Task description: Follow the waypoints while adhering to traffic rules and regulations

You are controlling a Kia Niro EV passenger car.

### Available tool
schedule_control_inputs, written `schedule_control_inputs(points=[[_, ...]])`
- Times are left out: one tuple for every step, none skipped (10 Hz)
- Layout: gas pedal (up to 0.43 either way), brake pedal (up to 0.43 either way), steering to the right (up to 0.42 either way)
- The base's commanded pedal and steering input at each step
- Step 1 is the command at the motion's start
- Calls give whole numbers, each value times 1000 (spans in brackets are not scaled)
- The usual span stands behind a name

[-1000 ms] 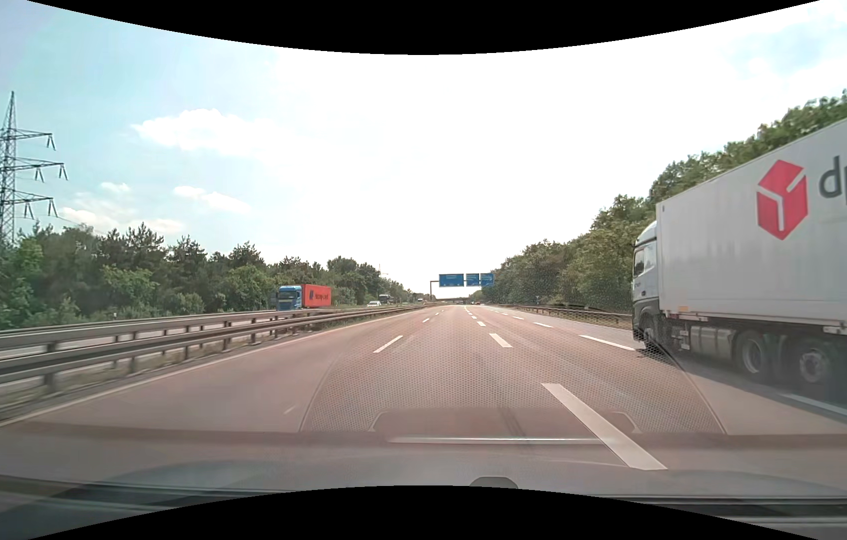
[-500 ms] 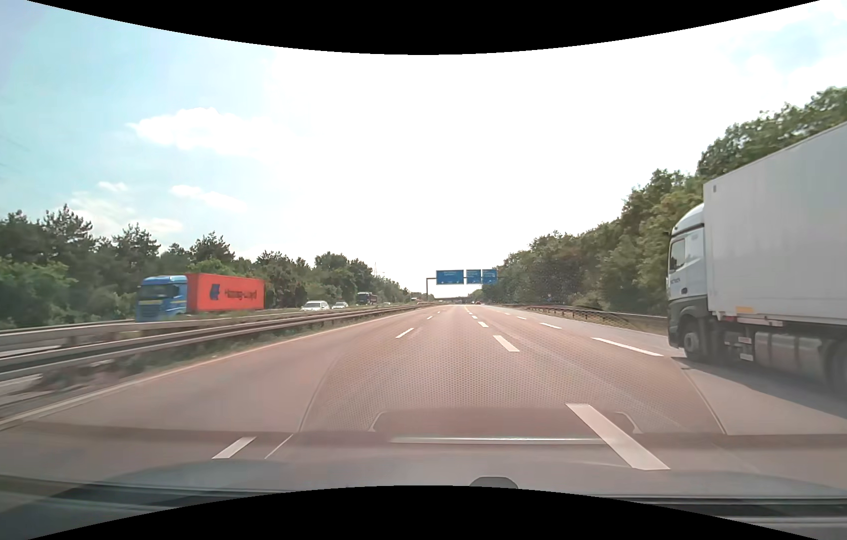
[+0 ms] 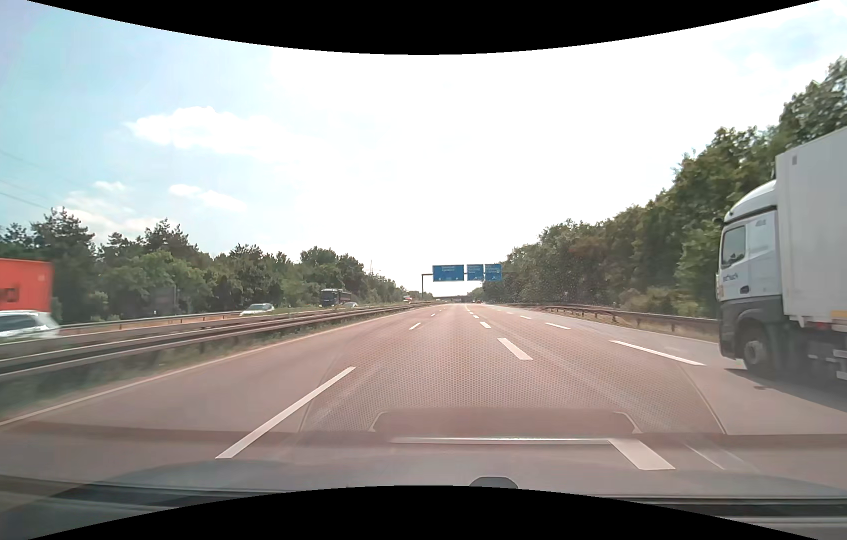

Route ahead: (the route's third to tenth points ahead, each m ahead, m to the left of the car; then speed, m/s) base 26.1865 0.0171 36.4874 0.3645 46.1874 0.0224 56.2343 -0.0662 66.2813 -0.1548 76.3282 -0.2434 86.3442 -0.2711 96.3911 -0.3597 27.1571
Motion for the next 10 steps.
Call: schedule_control_inputs(points=[[228, 0, -3], [228, 0, -3], [228, 0, -3], [228, 0, -3], [228, 0, -3], [228, 0, -3], [228, 0, -3], [228, 0, -3], [228, 0, -3], [228, 0, -3]])
